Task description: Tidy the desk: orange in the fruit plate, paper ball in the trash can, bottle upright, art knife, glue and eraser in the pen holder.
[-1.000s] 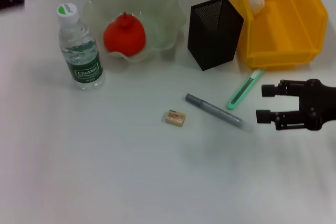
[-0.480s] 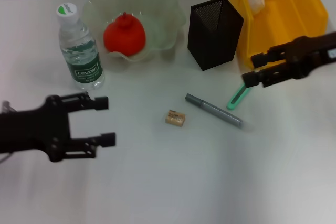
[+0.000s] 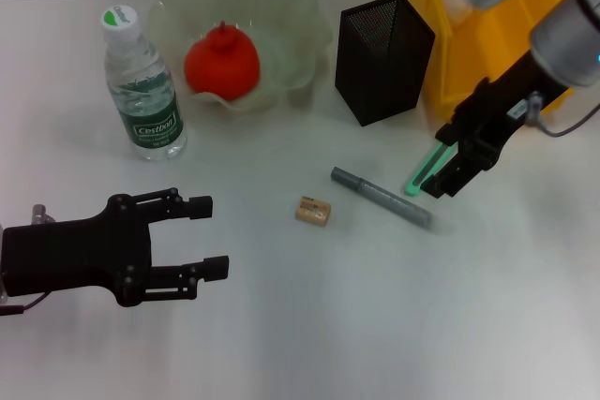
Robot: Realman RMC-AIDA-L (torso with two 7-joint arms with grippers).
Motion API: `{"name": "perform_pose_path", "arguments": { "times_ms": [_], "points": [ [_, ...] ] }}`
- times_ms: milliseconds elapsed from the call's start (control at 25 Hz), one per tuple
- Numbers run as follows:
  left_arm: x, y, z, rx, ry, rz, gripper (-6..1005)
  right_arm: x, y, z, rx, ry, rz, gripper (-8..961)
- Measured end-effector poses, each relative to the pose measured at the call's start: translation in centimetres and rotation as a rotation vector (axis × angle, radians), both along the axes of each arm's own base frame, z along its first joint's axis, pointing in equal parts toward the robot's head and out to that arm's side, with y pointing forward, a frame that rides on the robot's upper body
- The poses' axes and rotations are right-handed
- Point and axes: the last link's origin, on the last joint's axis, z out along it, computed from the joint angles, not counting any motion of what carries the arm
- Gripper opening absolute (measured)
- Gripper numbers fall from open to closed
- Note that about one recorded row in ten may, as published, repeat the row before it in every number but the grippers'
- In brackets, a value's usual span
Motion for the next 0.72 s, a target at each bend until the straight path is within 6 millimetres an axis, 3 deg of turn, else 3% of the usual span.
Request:
{"name": "perform_pose_path", "arguments": {
  "times_ms": [240,720],
  "points": [
    [0.0,0.2,0.2,0.004,-0.013,0.025,796,-0.2,0.4,-1.1,-0.043,-0.084,0.184,799],
    [-0.1,0.6,0.7,0.038,-0.040,0.068,794,1.2,1.2,-2.9,-0.068,-0.204,0.345,762]
  ]
}}
